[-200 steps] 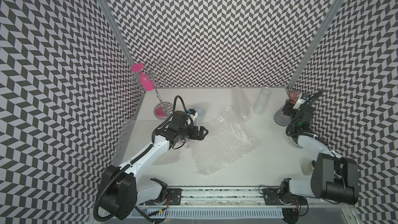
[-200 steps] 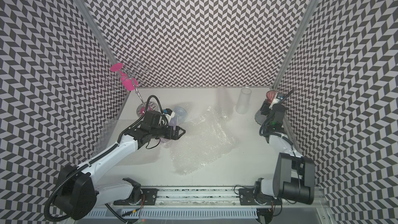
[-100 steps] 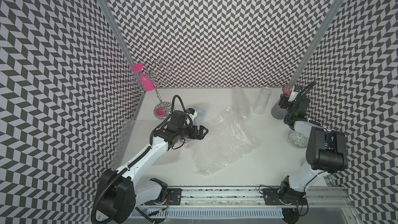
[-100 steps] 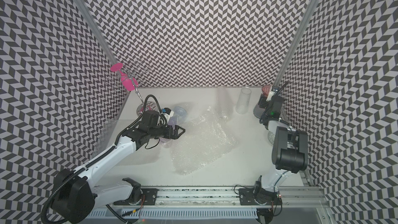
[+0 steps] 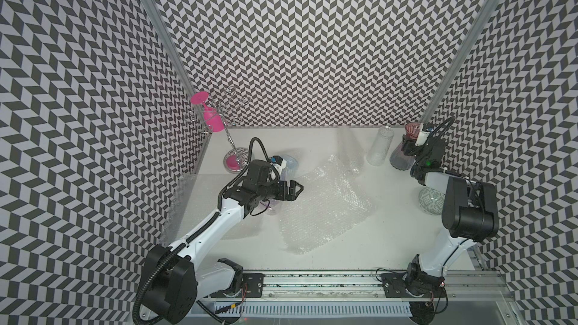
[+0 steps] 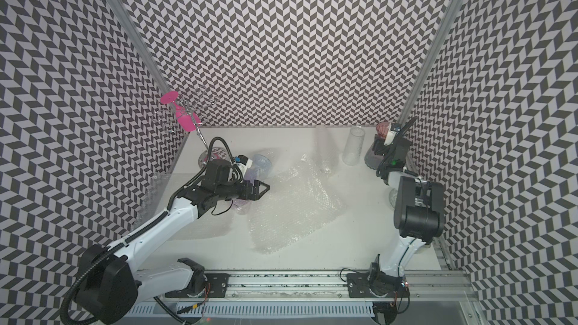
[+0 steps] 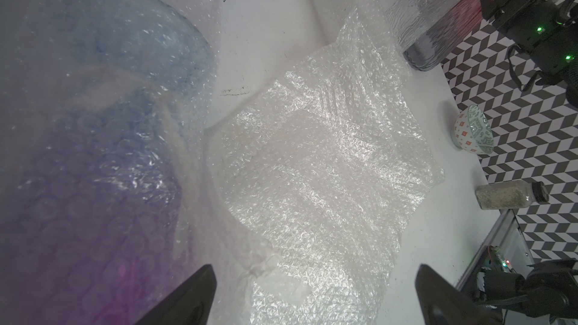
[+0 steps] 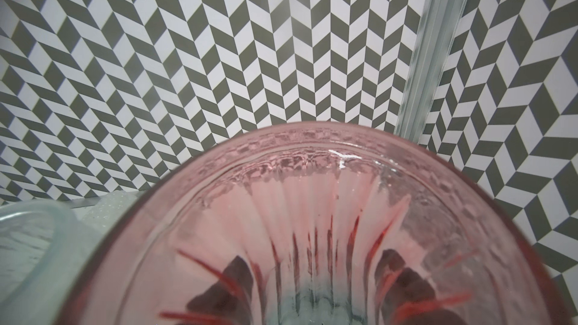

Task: Unwrap the vase from the bubble wrap
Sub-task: Place the vase at the center of the board.

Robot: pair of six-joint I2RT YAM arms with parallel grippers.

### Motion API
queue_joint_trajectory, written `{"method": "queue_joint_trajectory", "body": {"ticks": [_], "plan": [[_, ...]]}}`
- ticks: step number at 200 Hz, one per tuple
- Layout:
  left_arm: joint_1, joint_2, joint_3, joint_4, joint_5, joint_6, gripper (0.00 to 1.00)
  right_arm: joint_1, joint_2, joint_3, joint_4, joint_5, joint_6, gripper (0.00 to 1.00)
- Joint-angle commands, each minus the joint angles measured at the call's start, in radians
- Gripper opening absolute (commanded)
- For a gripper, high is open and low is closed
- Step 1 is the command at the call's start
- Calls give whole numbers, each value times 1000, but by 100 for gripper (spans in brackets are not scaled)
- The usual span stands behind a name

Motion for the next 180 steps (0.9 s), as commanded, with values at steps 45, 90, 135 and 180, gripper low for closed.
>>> {"method": "queue_joint_trajectory", "body": {"ticks": [45, 90, 135, 180], "plan": [[7, -2, -9, 44, 10, -21, 100, 28, -9, 1, 163, 13, -27, 39], [7, -1, 2, 44, 10, -31, 99, 46, -25, -21, 168, 52, -24, 61], [7, -16, -5, 42, 12, -37, 100, 51, -57, -66, 187, 80, -10, 86], [6, -40, -13, 38, 8, -38, 100, 52, -104, -95, 168, 97, -5, 99]]}}
